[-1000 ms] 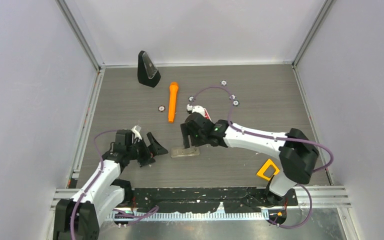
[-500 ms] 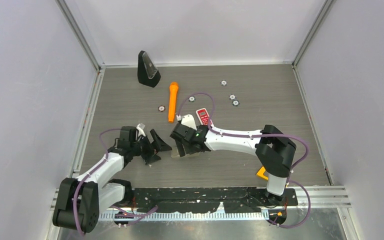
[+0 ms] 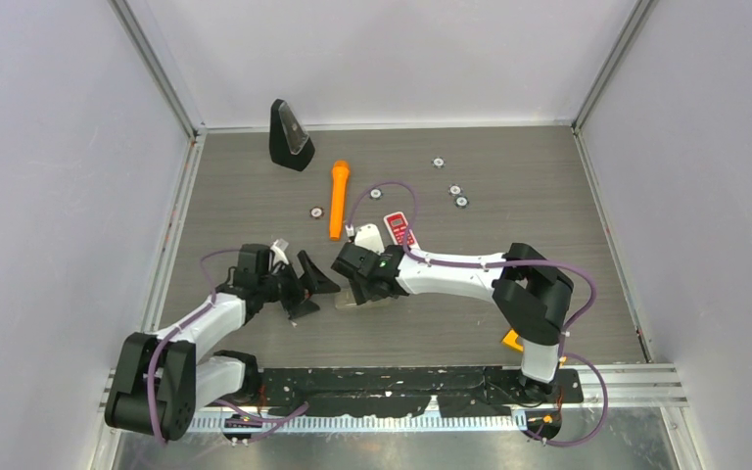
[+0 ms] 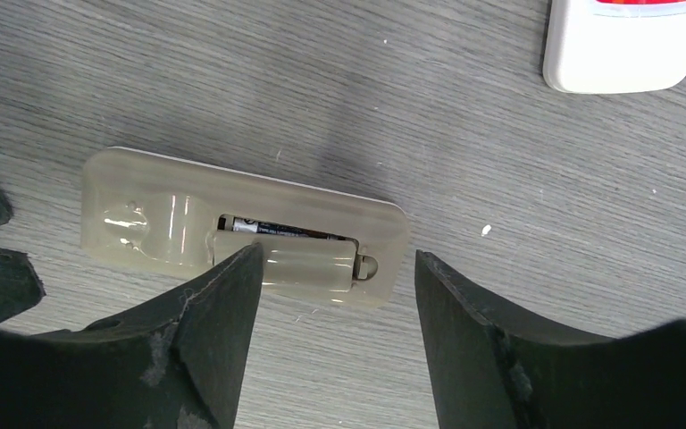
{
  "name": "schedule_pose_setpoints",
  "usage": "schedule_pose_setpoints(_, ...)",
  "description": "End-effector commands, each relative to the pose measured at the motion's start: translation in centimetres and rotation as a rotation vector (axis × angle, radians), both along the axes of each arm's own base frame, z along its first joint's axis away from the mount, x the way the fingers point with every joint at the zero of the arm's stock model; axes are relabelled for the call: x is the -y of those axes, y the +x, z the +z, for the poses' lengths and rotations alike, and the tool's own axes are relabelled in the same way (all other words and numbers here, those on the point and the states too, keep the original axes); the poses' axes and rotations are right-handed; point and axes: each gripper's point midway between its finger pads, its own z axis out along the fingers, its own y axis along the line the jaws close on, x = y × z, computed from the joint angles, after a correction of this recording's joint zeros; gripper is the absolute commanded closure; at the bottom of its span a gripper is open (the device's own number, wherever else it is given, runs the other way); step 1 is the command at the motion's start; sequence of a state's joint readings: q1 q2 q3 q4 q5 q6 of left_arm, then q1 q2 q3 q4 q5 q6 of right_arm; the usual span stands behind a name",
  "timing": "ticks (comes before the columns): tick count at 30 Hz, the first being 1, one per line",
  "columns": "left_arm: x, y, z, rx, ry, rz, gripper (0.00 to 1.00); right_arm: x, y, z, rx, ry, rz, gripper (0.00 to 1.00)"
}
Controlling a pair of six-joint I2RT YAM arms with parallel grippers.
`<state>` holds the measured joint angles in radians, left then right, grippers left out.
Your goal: Load the batteries into the remote control
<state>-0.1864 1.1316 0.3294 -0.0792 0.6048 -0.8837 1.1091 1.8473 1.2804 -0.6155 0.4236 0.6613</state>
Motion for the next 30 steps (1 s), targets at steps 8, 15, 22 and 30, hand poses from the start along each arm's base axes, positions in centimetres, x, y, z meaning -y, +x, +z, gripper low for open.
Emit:
schedule_pose_setpoints(8, -0.3, -0.9, -2.1, -0.053, 0.069, -0.010, 0.10, -0.4, 0.9, 1.2, 0.048, 0.041, -0.065, 0.39)
schedule_pose_setpoints(15, -0.9, -0.9, -1.8, -0.038, 0.102, 0.013, 0.12, -0.6, 0.7, 1.5, 0.034, 0.093, -0.085, 0.58)
schedule_pose_setpoints(22, -1.7, -0.5, -0.5, 0.013, 0.150, 0.043, 0.14, 0.1, 0.6, 1.6, 0.016, 0.134, -0.147, 0.61)
schedule_pose_setpoints(30, -1.8, -0.7, 0.4, 0.021, 0.148, 0.049, 0.16, 0.2, 0.8, 2.4, 0.031, 0.171, -0.177, 0.58)
